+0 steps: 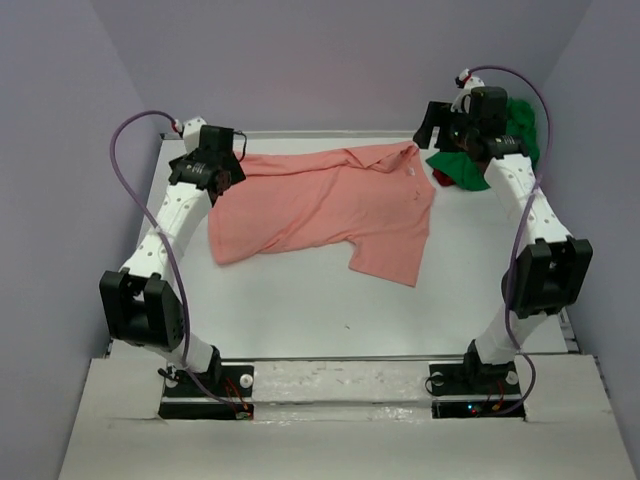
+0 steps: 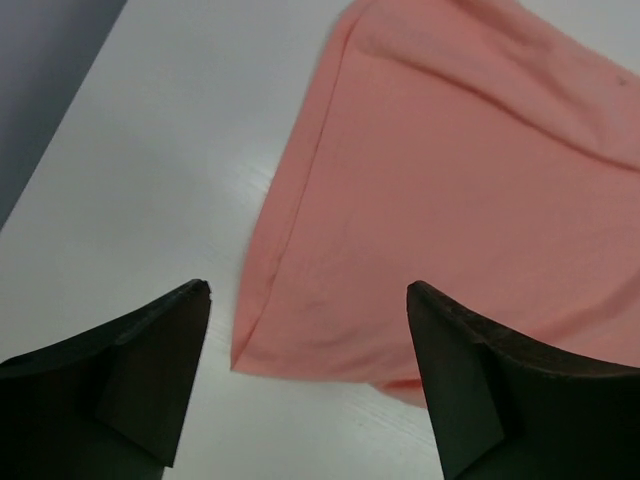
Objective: Fold and stack the t-shirts
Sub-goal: Flatten out the tshirt
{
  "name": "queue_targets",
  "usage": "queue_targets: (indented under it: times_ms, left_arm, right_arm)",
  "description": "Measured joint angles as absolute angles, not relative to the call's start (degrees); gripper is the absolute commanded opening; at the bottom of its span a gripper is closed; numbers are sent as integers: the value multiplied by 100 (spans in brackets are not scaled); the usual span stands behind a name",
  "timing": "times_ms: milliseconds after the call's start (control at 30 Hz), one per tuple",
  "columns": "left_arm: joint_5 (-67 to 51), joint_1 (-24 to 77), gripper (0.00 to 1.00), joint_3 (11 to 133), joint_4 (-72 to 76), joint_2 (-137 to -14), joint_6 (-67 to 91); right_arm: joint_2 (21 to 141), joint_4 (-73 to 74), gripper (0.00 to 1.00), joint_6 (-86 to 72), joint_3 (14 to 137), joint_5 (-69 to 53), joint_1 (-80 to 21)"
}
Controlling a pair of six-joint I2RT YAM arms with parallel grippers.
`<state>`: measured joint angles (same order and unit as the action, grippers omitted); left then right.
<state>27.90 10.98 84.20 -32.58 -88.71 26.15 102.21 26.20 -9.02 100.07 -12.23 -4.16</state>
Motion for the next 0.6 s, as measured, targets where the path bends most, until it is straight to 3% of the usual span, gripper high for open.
queue_targets:
  times_ms: [67,100,367,600]
  left_arm:
    - [2790,1192,84,8066,-3356,-8744,2709]
    - [2770,1186,84,7773,-3371,-8731,2779]
    - [2182,1076,80,6495,-3798,-8807,3168]
    - [1883,1079,80,5907,-3787,-8809,3531]
  right_arm:
    - [9651,2536,54,-1092,9579,-1079,-578]
    - [9494,2502,54,-1138,9459,-1041,-637]
    - [8281,2414,59,-1835,8405,-1367,-869]
    - [7395,2311,59,-1927,8361,-1466,-950]
